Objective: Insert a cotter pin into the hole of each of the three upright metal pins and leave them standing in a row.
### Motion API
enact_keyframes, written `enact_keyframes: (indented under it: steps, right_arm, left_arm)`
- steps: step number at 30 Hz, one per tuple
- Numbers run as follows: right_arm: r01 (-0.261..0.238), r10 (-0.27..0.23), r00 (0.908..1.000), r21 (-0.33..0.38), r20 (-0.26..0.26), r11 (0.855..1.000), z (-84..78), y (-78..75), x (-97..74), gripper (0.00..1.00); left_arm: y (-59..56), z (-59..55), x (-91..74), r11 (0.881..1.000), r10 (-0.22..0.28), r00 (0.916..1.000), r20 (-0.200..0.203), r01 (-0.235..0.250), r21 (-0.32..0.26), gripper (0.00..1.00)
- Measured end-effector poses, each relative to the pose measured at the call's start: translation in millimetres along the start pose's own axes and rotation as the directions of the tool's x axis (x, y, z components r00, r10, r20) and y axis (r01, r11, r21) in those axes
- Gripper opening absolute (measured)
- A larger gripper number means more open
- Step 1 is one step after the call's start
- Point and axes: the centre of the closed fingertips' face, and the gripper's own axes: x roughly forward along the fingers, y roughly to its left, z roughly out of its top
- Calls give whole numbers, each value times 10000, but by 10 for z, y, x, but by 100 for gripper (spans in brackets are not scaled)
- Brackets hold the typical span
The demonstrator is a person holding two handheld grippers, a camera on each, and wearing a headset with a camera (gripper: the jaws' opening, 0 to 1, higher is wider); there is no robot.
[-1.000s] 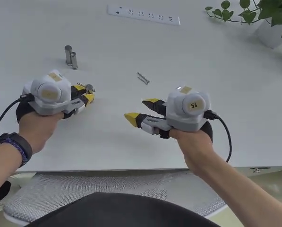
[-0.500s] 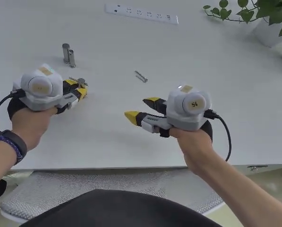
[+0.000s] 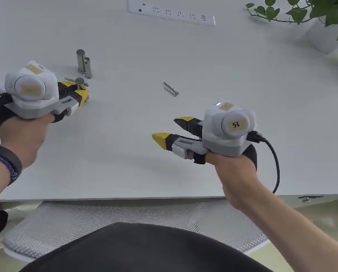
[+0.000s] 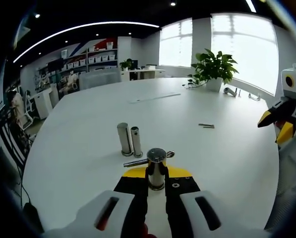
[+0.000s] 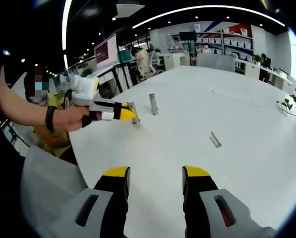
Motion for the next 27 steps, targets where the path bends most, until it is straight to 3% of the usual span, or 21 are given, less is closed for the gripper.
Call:
enact_keyframes:
  steps: [15, 27]
  right_arm:
    - [-9, 10, 10000, 111, -76, 9999, -27, -50, 12, 44]
    - [4, -3, 10000, 102, -84, 9999, -27, -62, 4, 44]
  left_arm:
    - [322, -160, -68, 9948, 895, 9957, -226, -905, -465, 10]
    - [372, -262, -121, 9881, 1346, 9905, -279, -1363, -711, 10]
